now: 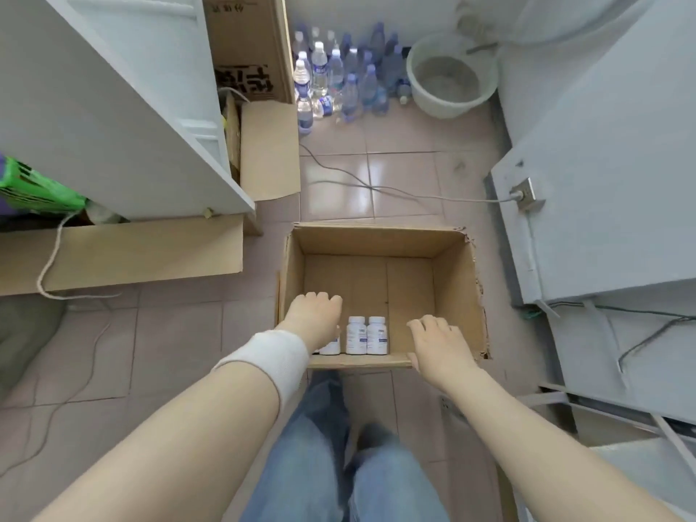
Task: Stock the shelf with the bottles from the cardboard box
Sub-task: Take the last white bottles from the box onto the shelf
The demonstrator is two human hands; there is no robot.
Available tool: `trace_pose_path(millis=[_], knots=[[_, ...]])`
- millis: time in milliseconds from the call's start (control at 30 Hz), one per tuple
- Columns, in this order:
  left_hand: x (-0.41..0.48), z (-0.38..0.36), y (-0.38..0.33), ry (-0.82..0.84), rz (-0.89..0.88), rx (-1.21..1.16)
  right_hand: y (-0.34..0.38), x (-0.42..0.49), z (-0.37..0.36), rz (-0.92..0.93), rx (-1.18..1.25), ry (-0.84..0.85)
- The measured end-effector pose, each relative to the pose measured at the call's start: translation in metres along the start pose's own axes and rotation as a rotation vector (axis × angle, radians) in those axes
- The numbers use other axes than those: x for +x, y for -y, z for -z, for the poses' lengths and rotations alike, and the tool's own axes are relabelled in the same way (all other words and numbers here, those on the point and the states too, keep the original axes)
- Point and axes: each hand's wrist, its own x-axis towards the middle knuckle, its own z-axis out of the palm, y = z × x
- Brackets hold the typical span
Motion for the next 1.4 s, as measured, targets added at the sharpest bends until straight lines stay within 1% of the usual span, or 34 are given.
trace_pose_path(millis=[133, 267, 333, 433, 500, 533, 600, 667, 800, 867, 967, 1033, 1100, 1167, 1200, 1333, 1400], knots=[[0.060, -0.046, 0.001, 0.106, 0.000, -0.048, 0.000, 0.059, -0.041, -0.039, 0.122, 0.129], [0.111, -0.098, -0.007, 0.180, 0.038, -0.088, 0.003, 0.120, -0.091, -0.153, 0.400, 0.334], [0.137, -0.119, -0.006, 0.178, 0.077, -0.106, 0.003, 0.149, -0.113, -0.219, 0.553, 0.399], [0.172, -0.138, -0.002, 0.128, 0.156, -0.127, -0.003, 0.178, -0.138, -0.293, 0.736, 0.441], [0.188, -0.143, -0.003, 0.134, 0.216, -0.200, -0.006, 0.187, -0.148, -0.319, 0.834, 0.439], [0.195, -0.146, -0.004, 0.169, 0.229, -0.244, -0.007, 0.189, -0.151, -0.323, 0.866, 0.434], [0.201, -0.150, -0.008, 0.262, 0.214, -0.295, -0.010, 0.191, -0.155, -0.336, 0.920, 0.430], [0.203, -0.152, -0.011, 0.295, 0.204, -0.309, -0.013, 0.191, -0.157, -0.350, 0.978, 0.432], [0.206, -0.154, -0.011, 0.270, 0.281, -0.395, -0.016, 0.192, -0.159, -0.380, 1.056, 0.443], [0.204, -0.153, -0.012, 0.268, 0.283, -0.395, -0.017, 0.192, -0.159, -0.391, 1.076, 0.441], [0.196, -0.148, -0.013, 0.170, 0.258, -0.445, -0.022, 0.189, -0.155, -0.392, 1.113, 0.431], [0.186, -0.141, -0.012, 0.063, 0.274, -0.587, -0.030, 0.181, -0.148, -0.379, 1.136, 0.409], [0.176, -0.129, -0.011, -0.007, 0.294, -0.794, -0.042, 0.172, -0.140, -0.361, 1.155, 0.376], [0.164, -0.112, -0.008, -0.005, 0.282, -0.996, -0.054, 0.161, -0.130, -0.359, 1.192, 0.347], [0.158, -0.101, -0.007, 0.007, 0.258, -1.060, -0.060, 0.154, -0.123, -0.365, 1.216, 0.329], [0.128, -0.053, -0.005, 0.000, 0.133, -1.245, -0.074, 0.121, -0.083, -0.355, 1.281, 0.245], [0.107, -0.027, -0.007, -0.029, 0.064, -1.282, -0.075, 0.099, -0.057, -0.325, 1.285, 0.202]])
